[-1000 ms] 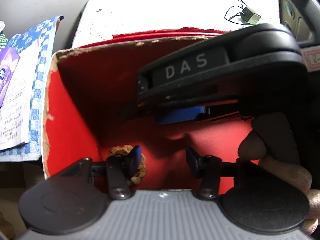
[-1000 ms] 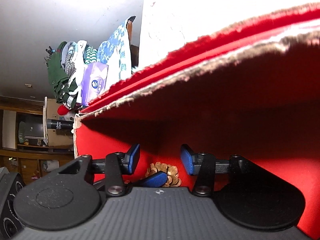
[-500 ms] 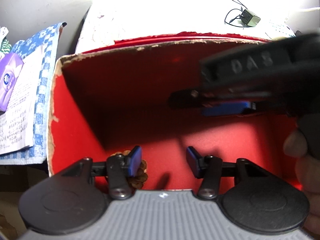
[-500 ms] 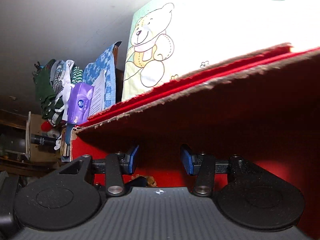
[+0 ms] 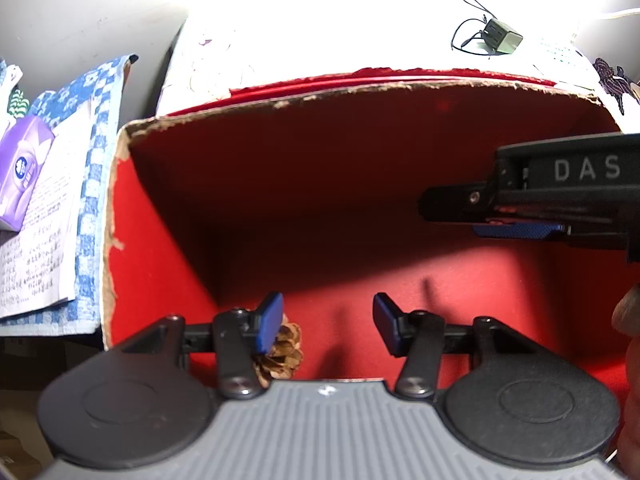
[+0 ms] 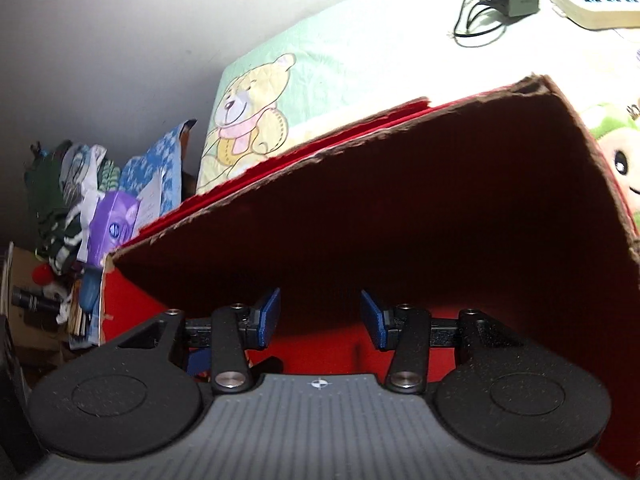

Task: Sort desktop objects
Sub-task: 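Withdraw the right gripper from the box toward the tape roll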

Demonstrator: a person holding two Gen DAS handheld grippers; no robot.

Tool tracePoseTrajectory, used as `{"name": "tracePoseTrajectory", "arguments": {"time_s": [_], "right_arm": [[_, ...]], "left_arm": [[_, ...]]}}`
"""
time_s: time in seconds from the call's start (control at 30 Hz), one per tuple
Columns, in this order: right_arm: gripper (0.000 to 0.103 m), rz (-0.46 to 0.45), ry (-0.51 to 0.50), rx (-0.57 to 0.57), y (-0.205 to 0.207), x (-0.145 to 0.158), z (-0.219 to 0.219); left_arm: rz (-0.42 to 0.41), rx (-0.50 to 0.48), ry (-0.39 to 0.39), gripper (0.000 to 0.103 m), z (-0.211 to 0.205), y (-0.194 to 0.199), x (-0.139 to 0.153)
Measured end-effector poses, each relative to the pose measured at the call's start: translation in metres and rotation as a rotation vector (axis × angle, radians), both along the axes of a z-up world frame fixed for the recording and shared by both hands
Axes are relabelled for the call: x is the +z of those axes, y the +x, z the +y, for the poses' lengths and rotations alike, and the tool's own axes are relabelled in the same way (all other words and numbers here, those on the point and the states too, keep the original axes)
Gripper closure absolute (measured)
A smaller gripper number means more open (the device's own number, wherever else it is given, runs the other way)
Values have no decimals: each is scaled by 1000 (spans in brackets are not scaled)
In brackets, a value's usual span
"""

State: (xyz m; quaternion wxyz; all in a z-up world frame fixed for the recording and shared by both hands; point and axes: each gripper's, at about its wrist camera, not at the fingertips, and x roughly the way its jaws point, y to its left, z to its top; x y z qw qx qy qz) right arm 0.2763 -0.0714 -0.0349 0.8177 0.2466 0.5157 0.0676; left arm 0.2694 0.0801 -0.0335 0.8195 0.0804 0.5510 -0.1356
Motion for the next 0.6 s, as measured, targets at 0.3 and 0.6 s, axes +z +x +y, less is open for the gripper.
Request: {"name": "tracePoseTrajectory", "arguments": {"time_s": [0.3,0.6], "right_arm": [[55,55,73,-57,4,-9,-10],[63,40,66,-58,0,-7,-12]], "left_arm": [[8,-6,15,49,-11,9,-8],[26,3,20,51,-12,13,-13]]}}
